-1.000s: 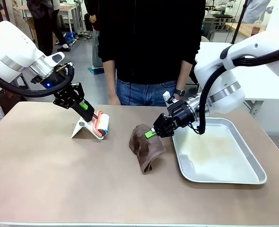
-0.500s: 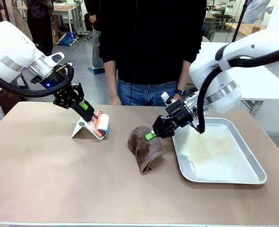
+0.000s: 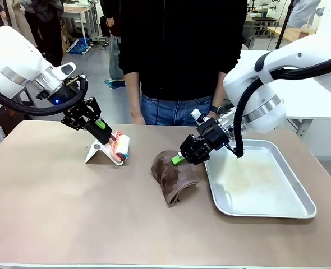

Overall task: Clean the surface of the table.
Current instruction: Return the Lint Roller and towel to their original positions.

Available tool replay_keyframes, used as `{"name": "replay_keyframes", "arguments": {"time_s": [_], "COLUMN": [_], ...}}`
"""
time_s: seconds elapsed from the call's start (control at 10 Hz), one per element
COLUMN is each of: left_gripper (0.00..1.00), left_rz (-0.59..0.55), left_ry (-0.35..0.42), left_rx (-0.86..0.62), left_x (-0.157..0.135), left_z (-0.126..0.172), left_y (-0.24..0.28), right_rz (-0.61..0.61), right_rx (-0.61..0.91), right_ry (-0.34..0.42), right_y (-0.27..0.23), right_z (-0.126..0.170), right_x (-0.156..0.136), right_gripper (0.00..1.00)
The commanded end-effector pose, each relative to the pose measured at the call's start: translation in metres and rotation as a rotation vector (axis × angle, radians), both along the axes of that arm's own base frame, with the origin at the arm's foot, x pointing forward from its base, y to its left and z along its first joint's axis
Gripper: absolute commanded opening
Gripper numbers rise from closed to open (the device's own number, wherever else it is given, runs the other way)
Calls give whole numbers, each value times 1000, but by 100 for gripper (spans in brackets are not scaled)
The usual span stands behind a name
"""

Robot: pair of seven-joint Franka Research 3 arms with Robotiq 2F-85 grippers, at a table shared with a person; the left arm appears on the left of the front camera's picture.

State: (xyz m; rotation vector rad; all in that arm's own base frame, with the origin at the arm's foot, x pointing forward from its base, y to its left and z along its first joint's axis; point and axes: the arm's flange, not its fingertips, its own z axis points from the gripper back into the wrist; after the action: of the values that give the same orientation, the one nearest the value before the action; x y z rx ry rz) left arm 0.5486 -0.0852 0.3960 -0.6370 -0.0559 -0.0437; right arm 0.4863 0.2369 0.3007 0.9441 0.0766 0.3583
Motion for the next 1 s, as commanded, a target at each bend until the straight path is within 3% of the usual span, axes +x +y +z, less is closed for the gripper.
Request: {"name": "replay_keyframes", "arguments": {"time_s": [0.0, 0.1, 0.2, 0.3, 0.9], "left_gripper": [100, 100, 100, 100, 100], "left_rz": [10, 17, 25, 29, 53], "left_ry": [11, 2, -8, -18, -118], "left_rx": [-2, -7, -16, -28, -58], "left_x": [-2, -2, -3, -4, -23], "left_z": [2, 4, 7, 11, 41], "left_y": [1, 2, 5, 8, 20], "right_rz": [-31, -38, -45, -44, -32], "right_rx": [-21, -19, -25, -33, -256], "right_ry": [-10, -37, -73, -109, -395], "right_y": [5, 2, -2, -4, 8], "right_z": [7, 10, 14, 17, 40], "right_x": [1, 1, 1, 1, -3], "right_gripper": [100, 88, 97, 100, 100]}}
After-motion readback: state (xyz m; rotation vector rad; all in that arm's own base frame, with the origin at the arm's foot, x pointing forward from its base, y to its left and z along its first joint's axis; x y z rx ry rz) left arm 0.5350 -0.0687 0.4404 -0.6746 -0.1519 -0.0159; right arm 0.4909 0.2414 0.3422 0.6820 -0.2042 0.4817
